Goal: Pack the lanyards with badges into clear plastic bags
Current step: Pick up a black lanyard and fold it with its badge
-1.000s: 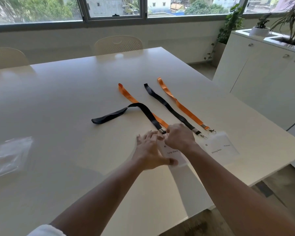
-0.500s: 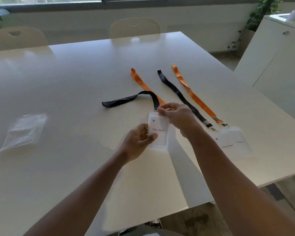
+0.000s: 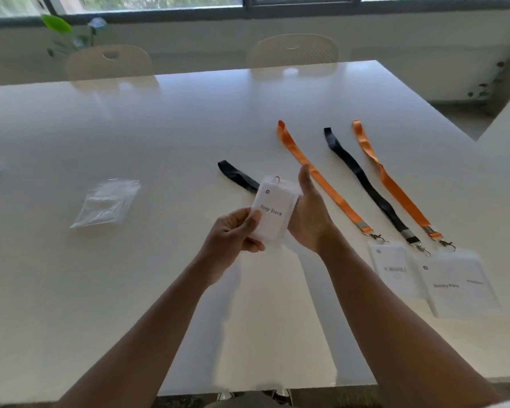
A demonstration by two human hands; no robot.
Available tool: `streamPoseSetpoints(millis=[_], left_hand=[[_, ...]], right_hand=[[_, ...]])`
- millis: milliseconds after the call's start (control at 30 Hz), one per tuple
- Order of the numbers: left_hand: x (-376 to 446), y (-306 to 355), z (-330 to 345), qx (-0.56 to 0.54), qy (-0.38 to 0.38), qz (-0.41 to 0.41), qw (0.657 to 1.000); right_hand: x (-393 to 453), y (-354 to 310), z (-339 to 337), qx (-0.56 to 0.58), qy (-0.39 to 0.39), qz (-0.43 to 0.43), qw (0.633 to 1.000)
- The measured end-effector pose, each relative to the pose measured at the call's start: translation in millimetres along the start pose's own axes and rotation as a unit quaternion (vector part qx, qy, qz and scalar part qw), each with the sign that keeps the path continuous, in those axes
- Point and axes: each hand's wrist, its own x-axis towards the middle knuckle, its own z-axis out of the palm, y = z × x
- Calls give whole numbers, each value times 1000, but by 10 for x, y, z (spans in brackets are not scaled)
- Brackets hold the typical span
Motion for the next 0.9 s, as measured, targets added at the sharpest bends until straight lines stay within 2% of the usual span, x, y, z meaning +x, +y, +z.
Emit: streamPoseSetpoints(millis=[100,267,400,500,733,900], left_hand=[[63,88,-82,-29,26,5,999],[216,262,-242,-38,68,29,997],[338,390,-346,-43,119,57,990],[427,492,-379,-54,154,73,984],[669,629,-570,-60,224,82,969],[804,659,-723,55,264,105,957]], right_hand=[[93,44,70,-48,-23,-4,999],[172,20,213,-67,5,-51,996],[279,18,365,-185,23,-81,979],[342,47,466,-260,6,-79,962],[382,27,619,-235,-81,-21,968],[393,-64,646,-202,-137,-1,970]])
